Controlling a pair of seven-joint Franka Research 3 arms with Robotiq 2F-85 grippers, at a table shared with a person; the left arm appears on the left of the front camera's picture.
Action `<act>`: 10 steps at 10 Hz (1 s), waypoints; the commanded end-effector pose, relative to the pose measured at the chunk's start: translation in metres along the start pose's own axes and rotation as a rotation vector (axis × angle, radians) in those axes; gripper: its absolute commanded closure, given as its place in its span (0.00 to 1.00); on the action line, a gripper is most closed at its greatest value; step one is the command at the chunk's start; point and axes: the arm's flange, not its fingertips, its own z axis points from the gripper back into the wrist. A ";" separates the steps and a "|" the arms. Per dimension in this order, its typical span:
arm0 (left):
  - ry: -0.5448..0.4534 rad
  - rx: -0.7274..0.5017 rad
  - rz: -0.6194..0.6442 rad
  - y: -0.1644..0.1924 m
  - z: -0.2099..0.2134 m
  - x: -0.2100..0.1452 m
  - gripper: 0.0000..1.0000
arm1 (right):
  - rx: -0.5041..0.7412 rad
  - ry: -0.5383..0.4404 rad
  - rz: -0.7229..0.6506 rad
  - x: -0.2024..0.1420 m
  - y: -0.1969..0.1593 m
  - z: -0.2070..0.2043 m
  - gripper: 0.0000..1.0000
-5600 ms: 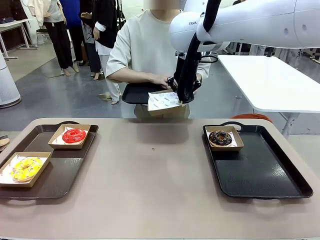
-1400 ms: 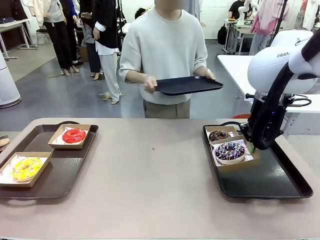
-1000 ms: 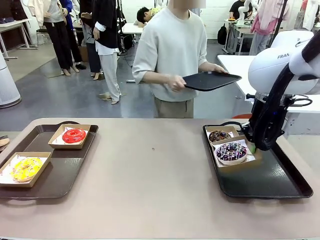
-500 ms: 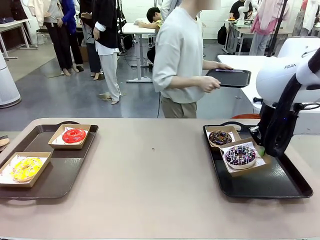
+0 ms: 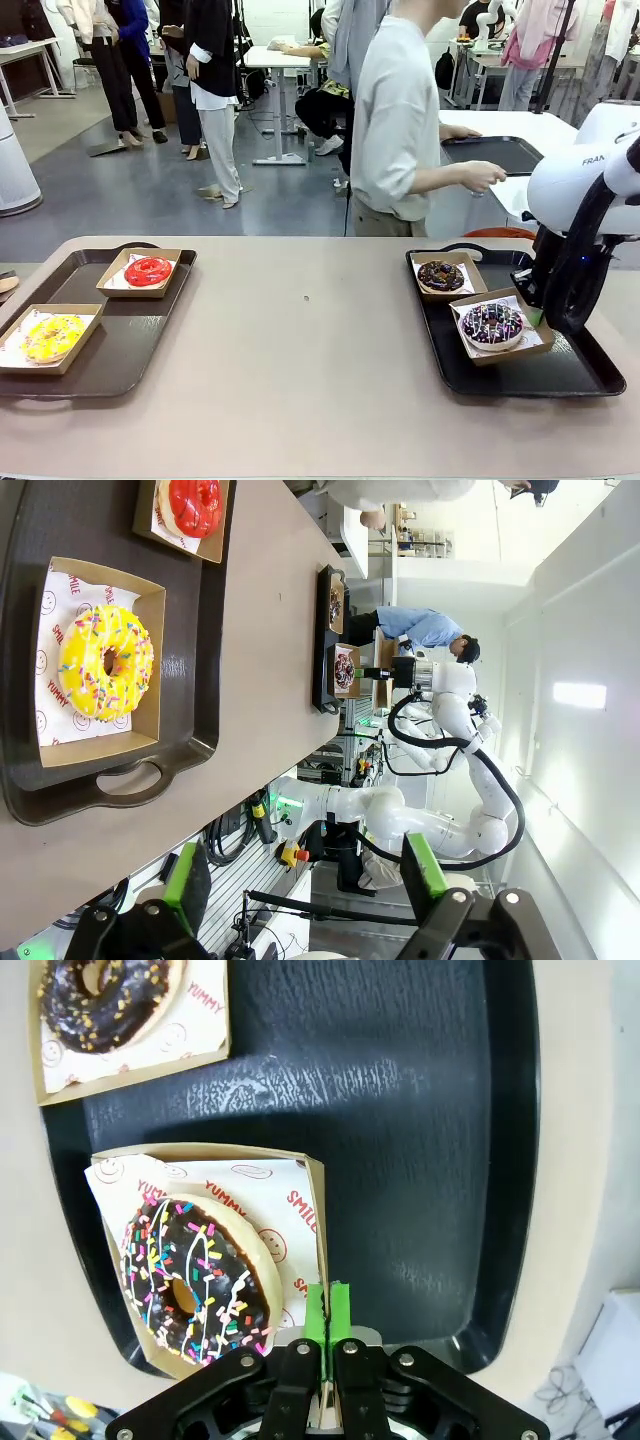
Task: Individually package the donuts and arrange them on the tray.
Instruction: Place the picked Paper togo box on the Handle tray.
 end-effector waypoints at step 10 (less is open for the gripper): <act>-0.005 -0.001 -0.004 -0.002 0.001 -0.002 0.00 | -0.041 0.015 0.019 0.002 -0.003 -0.014 0.00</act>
